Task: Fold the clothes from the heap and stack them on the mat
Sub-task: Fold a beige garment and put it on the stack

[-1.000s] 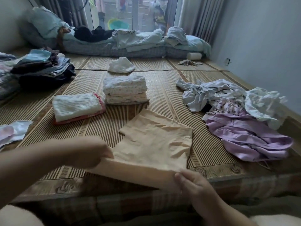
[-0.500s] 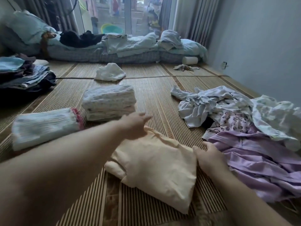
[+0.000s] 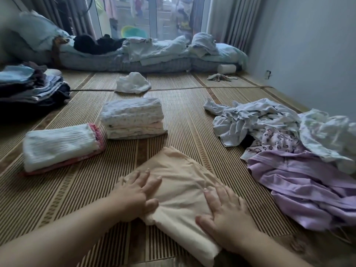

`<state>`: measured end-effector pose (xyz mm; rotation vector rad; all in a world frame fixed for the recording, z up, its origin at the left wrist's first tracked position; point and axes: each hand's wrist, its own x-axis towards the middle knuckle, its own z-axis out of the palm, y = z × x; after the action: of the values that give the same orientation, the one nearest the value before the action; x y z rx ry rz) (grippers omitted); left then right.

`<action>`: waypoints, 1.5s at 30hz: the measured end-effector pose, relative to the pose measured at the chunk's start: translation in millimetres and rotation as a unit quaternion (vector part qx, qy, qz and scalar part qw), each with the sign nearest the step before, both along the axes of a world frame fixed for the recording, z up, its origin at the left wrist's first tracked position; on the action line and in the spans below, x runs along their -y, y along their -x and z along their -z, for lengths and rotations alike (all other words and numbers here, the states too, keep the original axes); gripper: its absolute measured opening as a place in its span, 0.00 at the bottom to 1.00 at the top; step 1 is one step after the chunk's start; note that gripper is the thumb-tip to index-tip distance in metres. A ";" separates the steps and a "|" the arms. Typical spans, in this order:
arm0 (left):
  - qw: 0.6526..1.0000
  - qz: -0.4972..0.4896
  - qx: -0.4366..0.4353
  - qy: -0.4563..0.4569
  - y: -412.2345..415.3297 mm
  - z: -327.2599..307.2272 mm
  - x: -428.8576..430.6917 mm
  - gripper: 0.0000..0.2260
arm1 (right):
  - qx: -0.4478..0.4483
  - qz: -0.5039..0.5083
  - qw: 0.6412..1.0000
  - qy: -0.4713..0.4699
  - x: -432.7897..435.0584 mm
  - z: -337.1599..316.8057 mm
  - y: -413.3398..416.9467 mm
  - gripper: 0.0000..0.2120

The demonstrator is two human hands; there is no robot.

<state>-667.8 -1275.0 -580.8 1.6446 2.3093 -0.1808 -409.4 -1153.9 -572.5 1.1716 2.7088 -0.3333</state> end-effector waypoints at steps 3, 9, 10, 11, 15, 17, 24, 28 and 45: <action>0.997 0.068 -0.006 0.039 15.8 -10.8 15.5 0.32 | 0.038 0.001 0.999 0.000 59.2 -15.2 -14.2 0.50; 0.987 0.155 0.006 -0.047 -2.7 -43.2 63.1 0.23 | -0.092 -0.131 0.976 -0.146 115.6 -26.3 -48.2 0.17; 0.980 0.185 0.045 -0.059 -13.8 -42.5 76.6 0.24 | -0.102 -0.166 0.970 -0.147 104.1 -27.0 -54.3 0.20; 0.972 0.219 0.072 -0.054 -26.8 -40.9 92.5 0.28 | -0.077 -0.207 0.963 -0.153 93.1 -28.7 -57.1 0.26; 0.928 0.342 -0.100 -0.111 -67.6 -19.3 140.2 0.38 | -0.022 -0.299 0.938 -0.175 62.6 -33.2 -64.5 0.35; 0.927 0.321 -0.110 -0.157 -84.4 -15.6 147.3 0.29 | -0.034 -0.340 0.926 -0.160 56.1 -27.4 -68.7 0.28; 0.944 0.075 0.185 -0.263 -103.6 -29.7 158.3 0.12 | -0.202 -0.366 0.904 -0.087 48.1 -24.6 -70.8 0.12; 0.909 -0.016 0.306 -0.284 -93.0 -48.5 154.0 0.08 | -0.260 -0.285 0.909 0.157 48.1 -47.2 -60.1 0.08; 0.870 -0.380 0.282 -0.140 5.8 -41.6 69.1 0.33 | -0.120 0.169 0.974 0.087 13.4 -31.0 61.5 0.37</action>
<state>-673.6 -1344.0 -539.2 0.6134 2.3430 0.7327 -470.9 -1167.4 -541.5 1.6320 2.5910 -0.7894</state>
